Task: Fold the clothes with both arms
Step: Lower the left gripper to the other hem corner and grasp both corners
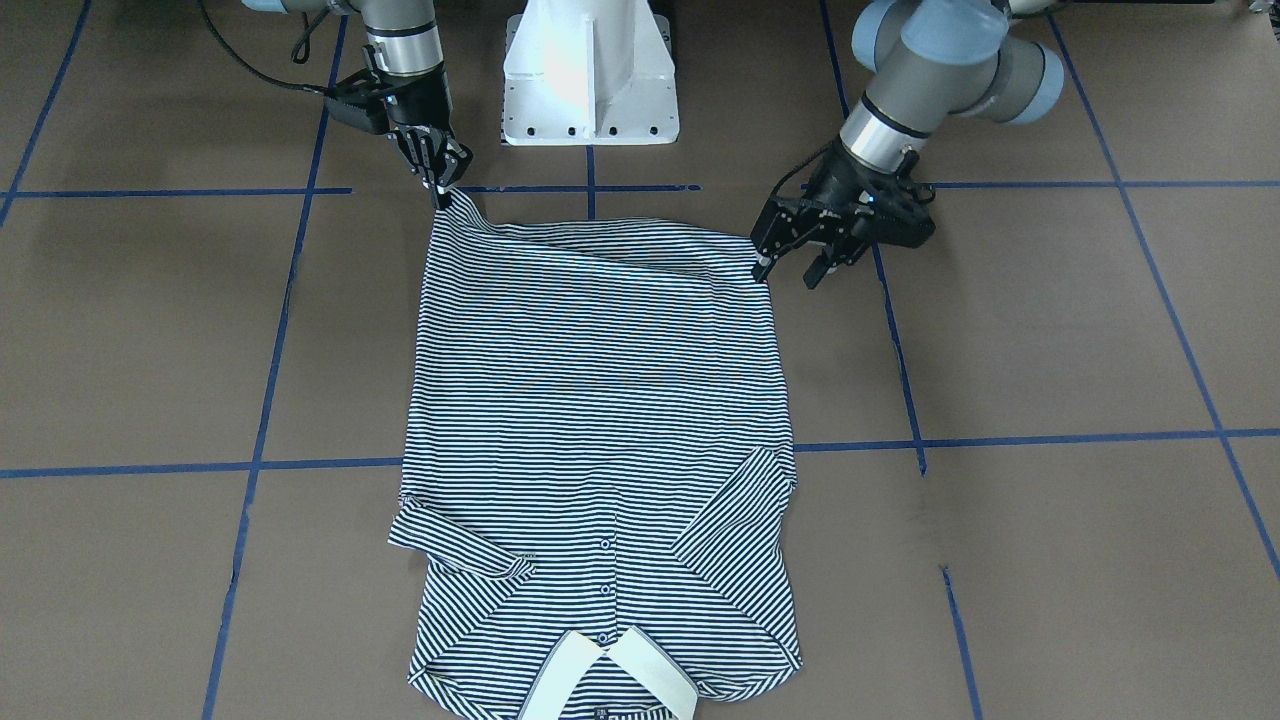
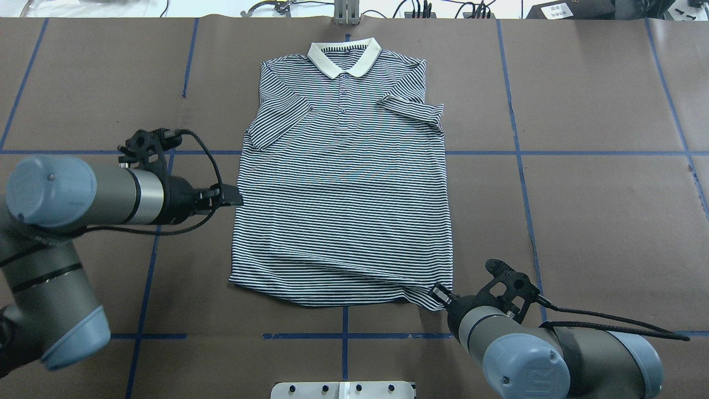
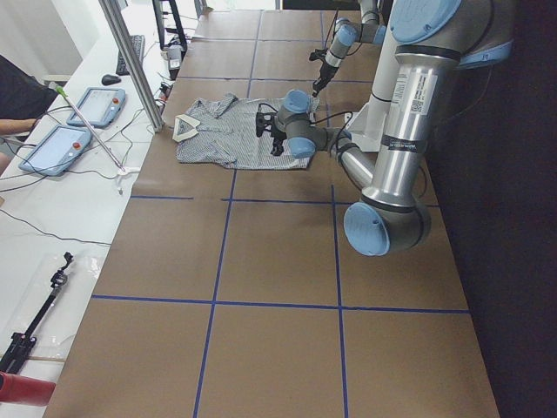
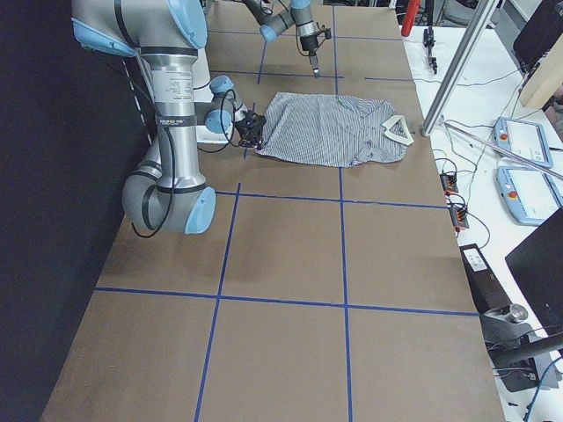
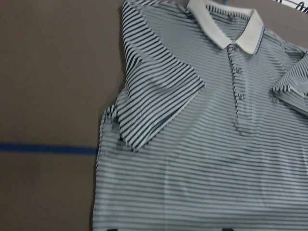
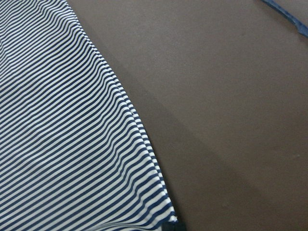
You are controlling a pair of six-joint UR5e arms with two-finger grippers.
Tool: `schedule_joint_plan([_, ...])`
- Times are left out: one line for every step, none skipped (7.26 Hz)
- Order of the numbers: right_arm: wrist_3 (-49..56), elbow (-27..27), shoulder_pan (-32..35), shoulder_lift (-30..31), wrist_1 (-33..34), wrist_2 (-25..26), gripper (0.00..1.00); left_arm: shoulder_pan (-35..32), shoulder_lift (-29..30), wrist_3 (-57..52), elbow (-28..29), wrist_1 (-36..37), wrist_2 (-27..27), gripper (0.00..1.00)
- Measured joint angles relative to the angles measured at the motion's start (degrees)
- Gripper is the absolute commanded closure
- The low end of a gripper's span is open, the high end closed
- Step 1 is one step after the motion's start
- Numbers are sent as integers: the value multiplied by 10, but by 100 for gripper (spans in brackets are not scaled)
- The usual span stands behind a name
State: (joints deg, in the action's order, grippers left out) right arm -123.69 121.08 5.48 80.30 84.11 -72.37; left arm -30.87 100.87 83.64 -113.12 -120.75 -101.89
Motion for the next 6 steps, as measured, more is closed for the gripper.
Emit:
schedule_joint_plan([2,-1,0,0,0,0,100,47,-22,36,-29,24,33,22])
schedule_joint_plan([6,-2,0,0,0,0,100,89,-30,65,-36,35,63,22])
schedule_joint_plan([10,-3,1,1,0,0,100,115,-31,81,-33,39,82,22])
schedule_joint_plan([12,-4,1,1,0,0,100,128,-30,88,-25,41,91,22])
schedule_joint_plan([12,-4,1,1,0,0,100,134,-27,89,-17,41,95,22])
schedule_joint_plan([12,-5,1,1,0,0,100,136,-21,88,-4,41,97,22])
